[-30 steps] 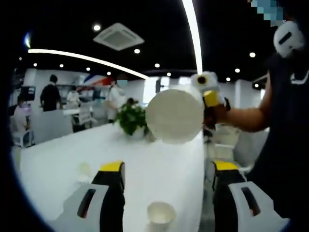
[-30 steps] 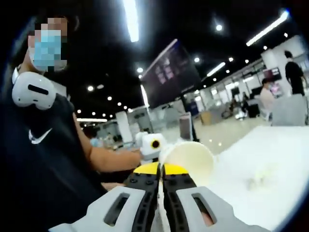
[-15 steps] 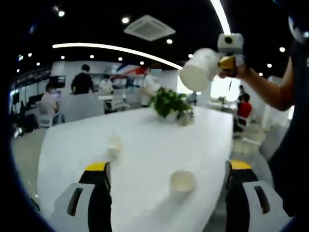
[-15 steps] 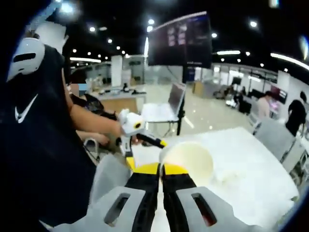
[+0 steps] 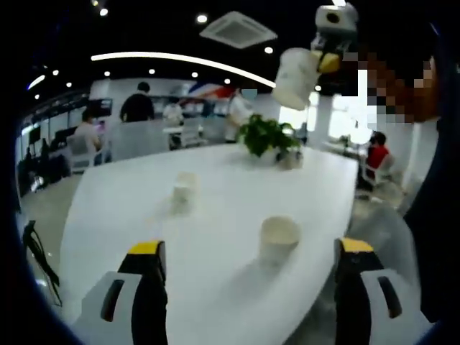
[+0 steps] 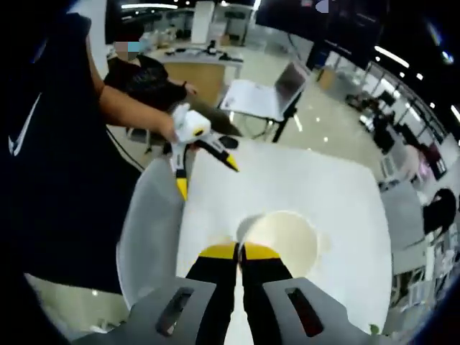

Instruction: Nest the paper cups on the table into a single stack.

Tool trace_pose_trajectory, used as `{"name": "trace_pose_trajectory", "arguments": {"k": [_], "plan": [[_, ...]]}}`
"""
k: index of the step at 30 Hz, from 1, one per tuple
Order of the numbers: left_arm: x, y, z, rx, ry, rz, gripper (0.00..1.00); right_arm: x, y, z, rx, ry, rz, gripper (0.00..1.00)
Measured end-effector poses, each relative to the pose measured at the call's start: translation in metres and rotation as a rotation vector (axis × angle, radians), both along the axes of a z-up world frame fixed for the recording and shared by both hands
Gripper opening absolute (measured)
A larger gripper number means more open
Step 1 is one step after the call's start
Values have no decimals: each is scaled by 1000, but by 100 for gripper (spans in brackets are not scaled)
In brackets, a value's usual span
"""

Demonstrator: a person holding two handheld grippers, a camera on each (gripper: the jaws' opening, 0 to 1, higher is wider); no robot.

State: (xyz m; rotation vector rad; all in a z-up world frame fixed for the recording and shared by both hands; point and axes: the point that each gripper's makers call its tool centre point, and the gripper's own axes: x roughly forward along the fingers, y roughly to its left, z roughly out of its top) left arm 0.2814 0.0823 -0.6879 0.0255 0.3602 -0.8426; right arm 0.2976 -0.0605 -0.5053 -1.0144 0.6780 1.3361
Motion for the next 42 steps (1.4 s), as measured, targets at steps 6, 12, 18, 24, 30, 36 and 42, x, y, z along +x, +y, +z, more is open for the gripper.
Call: {"name": "trace_pose_trajectory", "arguments": {"k": [6, 12, 18, 24, 30, 36, 42], "plan": [[3, 10, 2, -6, -5, 23, 95, -3, 10, 0, -108, -4, 53, 0], [5, 10, 1, -9, -10, 27, 96, -5, 14, -13, -170, -6, 77, 0], [5, 6, 0, 9, -21, 24, 98, -4, 15, -25, -177, 1, 65, 0], [0, -1, -5, 2, 6, 10, 98, -2, 13, -46, -166, 35, 36, 0], [4, 3, -10, 7, 15, 55, 98, -9, 16, -66, -159, 68, 28, 0], [-6, -2, -20, 57, -13, 46, 98, -10, 21, -86, -157, 91, 21, 0], [-11, -3, -23, 32, 9, 71, 98, -12, 22, -111, -179, 111, 13, 0]]}}
